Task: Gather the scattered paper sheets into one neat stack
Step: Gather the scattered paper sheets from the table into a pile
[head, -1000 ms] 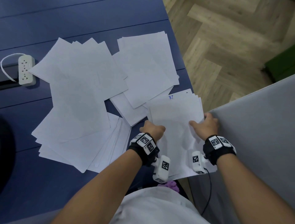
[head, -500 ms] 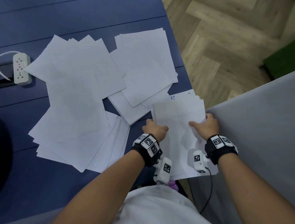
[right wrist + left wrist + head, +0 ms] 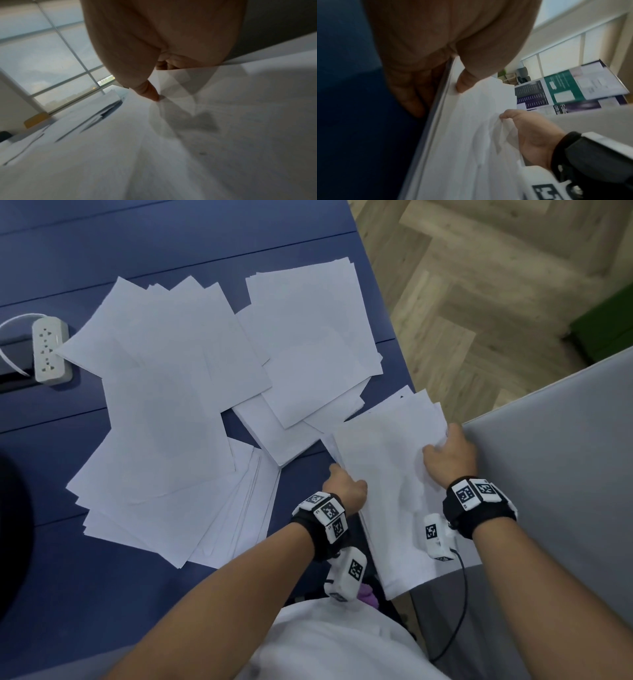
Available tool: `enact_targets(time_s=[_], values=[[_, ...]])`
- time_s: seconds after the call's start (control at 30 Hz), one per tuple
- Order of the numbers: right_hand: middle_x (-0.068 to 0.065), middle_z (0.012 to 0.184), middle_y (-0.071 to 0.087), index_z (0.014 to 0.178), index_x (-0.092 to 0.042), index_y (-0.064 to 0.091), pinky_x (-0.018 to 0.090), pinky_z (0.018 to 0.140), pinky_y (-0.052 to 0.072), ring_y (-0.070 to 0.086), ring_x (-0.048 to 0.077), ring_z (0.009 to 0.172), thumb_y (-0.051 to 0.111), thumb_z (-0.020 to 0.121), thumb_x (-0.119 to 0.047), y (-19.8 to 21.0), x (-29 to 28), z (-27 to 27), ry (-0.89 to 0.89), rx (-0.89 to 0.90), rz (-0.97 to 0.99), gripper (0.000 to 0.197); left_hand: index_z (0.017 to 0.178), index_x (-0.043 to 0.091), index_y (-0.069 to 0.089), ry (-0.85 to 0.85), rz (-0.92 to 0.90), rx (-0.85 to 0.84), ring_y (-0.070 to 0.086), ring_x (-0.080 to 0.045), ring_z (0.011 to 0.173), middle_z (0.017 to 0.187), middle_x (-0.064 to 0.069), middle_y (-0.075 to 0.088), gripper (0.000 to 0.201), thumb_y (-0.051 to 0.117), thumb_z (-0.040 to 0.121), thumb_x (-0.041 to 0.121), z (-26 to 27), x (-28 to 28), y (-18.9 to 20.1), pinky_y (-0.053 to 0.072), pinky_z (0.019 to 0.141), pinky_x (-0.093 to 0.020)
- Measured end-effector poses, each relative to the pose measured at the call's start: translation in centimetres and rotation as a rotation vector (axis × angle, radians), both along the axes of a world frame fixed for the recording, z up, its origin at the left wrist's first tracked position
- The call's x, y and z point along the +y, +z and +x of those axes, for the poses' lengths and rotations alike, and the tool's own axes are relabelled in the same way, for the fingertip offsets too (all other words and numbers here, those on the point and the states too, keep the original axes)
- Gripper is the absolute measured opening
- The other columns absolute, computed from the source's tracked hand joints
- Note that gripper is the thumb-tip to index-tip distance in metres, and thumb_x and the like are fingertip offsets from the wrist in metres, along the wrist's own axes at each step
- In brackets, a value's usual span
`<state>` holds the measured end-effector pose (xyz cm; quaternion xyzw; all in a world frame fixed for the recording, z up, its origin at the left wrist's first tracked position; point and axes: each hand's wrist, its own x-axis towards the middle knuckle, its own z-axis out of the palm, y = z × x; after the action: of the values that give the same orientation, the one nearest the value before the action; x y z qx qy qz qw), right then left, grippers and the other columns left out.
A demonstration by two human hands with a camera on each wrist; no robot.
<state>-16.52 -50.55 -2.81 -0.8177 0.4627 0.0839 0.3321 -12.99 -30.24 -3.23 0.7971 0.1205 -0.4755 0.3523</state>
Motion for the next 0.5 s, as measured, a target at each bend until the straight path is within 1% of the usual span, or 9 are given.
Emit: enact_targets(time_s=[0.07, 0.13, 0.2, 0.23, 0.27, 0.3, 0.37, 0.43, 0.5], values=[[0.024, 0.120, 0.062, 0.126, -0.008, 0.047, 0.043, 0.095, 0.050, 0.060, 0.042, 0.108, 0.058, 0.087, -0.016, -0.3, 0.2, -0.3, -0.016, 0.023, 0.008, 0.041, 0.133, 0.009, 0.046, -0.108, 0.028, -0.029, 0.064, -0.033, 0.108, 0.125, -0.010, 0.061, 0.049, 0.057, 0.095, 0.039, 0.5, 0.8, -0.4, 0.058, 0.090, -0.044], [0.027, 0.122, 0.061, 0.126, -0.006, 0.046, 0.046, 0.096, 0.048, 0.058, 0.045, 0.112, 0.059, 0.088, -0.018, -0.6, 0.6, -0.3, -0.017, 0.059, -0.004, 0.042, 0.119, 0.009, 0.059, -0.228, 0.074, -0.088, 0.069, -0.031, 0.096, 0.113, -0.011, 0.068, 0.047, 0.055, 0.094, 0.048, 1.5, 2.0, -0.5, 0.060, 0.082, -0.040], [0.030, 0.126, 0.055, 0.126, -0.003, 0.046, 0.049, 0.101, 0.043, 0.051, 0.047, 0.119, 0.060, 0.087, -0.021, -0.7, 1.1, -0.3, 0.016, 0.112, -0.091, 0.045, 0.109, 0.010, 0.063, -0.305, 0.137, -0.192, 0.067, -0.029, 0.094, 0.105, -0.010, 0.068, 0.045, 0.053, 0.094, 0.051, 3.0, 3.7, 0.2, 0.054, 0.077, -0.032], [0.031, 0.129, 0.051, 0.129, -0.003, 0.045, 0.050, 0.103, 0.040, 0.047, 0.048, 0.122, 0.060, 0.086, -0.022, -0.5, 1.4, -0.2, 0.041, 0.140, -0.161, 0.049, 0.103, 0.013, 0.063, -0.301, 0.146, -0.252, 0.065, -0.029, 0.094, 0.103, -0.009, 0.067, 0.039, 0.054, 0.093, 0.050, 4.0, 4.7, 0.6, 0.050, 0.076, -0.030], [0.031, 0.132, 0.047, 0.132, -0.004, 0.044, 0.051, 0.105, 0.037, 0.043, 0.048, 0.125, 0.061, 0.084, -0.022, -0.2, 1.9, 0.1, 0.069, 0.148, -0.233, 0.054, 0.097, 0.016, 0.063, -0.262, 0.139, -0.295, 0.065, -0.028, 0.092, 0.100, -0.007, 0.068, 0.033, 0.055, 0.092, 0.047, 5.1, 6.0, 1.4, 0.050, 0.075, -0.030], [0.030, 0.135, 0.043, 0.137, -0.006, 0.041, 0.051, 0.105, 0.034, 0.040, 0.047, 0.126, 0.062, 0.083, -0.021, 0.3, 2.4, 0.3, 0.096, 0.125, -0.297, 0.059, 0.091, 0.018, 0.062, -0.196, 0.116, -0.325, 0.066, -0.027, 0.089, 0.096, -0.006, 0.069, 0.027, 0.056, 0.089, 0.044, 6.2, 7.5, 2.1, 0.053, 0.077, -0.031], [0.027, 0.140, 0.039, 0.142, -0.009, 0.039, 0.052, 0.106, 0.032, 0.036, 0.046, 0.128, 0.064, 0.082, -0.020, 1.2, 4.1, 1.7, 0.163, -0.020, -0.372, 0.066, 0.083, 0.021, 0.063, -0.036, 0.100, -0.406, 0.069, -0.024, 0.084, 0.090, -0.004, 0.072, 0.020, 0.057, 0.082, 0.040, 8.8, 10.7, 3.3, 0.058, 0.080, -0.036], [0.022, 0.139, 0.041, 0.141, -0.011, 0.044, 0.052, 0.104, 0.034, 0.038, 0.044, 0.126, 0.067, 0.082, -0.021, 1.8, 6.6, 4.0, 0.258, -0.179, -0.351, 0.064, 0.083, 0.018, 0.066, 0.074, 0.150, -0.497, 0.067, -0.022, 0.084, 0.087, 0.000, 0.070, 0.018, 0.058, 0.083, 0.034, 11.4, 14.5, 4.3, 0.055, 0.081, -0.031], [0.018, 0.132, 0.046, 0.137, -0.012, 0.050, 0.050, 0.100, 0.039, 0.041, 0.039, 0.121, 0.068, 0.085, -0.023, 2.3, 9.9, 6.8, 0.376, -0.254, -0.245, 0.056, 0.091, 0.013, 0.069, 0.148, 0.261, -0.569, 0.063, -0.025, 0.091, 0.089, -0.001, 0.068, 0.017, 0.059, 0.088, 0.028, 13.6, 18.8, 4.8, 0.047, 0.082, -0.026]])
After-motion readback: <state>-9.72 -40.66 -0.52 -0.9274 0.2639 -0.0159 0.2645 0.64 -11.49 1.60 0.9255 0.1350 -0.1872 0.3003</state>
